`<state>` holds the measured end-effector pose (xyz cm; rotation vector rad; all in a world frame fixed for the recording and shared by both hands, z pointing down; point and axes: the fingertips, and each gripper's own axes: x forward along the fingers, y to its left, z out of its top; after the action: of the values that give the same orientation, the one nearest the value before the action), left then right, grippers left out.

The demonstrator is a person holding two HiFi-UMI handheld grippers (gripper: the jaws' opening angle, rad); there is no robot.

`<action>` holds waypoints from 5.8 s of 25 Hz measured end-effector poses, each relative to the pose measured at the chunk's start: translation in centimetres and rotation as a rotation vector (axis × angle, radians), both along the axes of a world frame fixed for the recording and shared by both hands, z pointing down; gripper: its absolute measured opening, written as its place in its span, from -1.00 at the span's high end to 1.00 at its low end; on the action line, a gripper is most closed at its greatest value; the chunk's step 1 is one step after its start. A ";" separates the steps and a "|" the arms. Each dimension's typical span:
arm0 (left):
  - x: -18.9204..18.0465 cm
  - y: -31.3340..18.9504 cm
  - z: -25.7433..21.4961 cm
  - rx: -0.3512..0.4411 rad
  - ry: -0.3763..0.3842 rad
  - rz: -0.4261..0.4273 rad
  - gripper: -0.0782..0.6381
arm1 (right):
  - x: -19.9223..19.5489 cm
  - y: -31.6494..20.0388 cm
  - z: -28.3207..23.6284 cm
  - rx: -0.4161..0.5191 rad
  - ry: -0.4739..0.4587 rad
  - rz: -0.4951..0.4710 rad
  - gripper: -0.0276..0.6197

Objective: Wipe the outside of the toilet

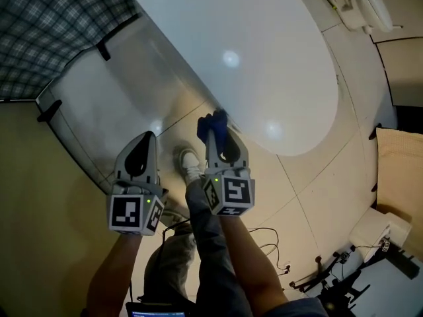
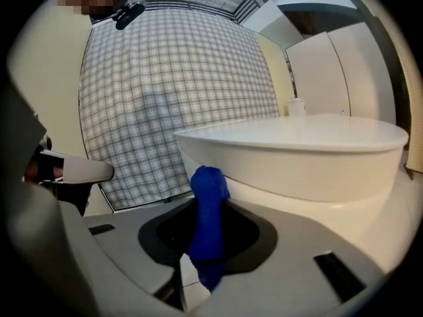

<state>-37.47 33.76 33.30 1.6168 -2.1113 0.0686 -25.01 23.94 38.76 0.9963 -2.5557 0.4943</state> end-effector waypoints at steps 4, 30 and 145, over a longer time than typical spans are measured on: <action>1.1 -0.1 0.4 -0.006 0.003 -0.004 0.75 | -0.6 0.1 -0.8 0.006 -0.013 -0.032 0.61; -17.7 -3.1 10.2 -0.089 -0.004 -0.273 0.75 | -31.2 -6.0 11.9 -0.094 0.009 -0.339 0.62; 44.5 -4.5 -55.4 0.211 -0.459 -0.432 0.76 | 38.8 -4.4 -60.3 0.221 -0.490 -0.941 0.62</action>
<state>6.99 29.24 -22.14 1.3020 -2.8665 0.0826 13.79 19.49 -21.58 -0.3973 -3.1478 0.1827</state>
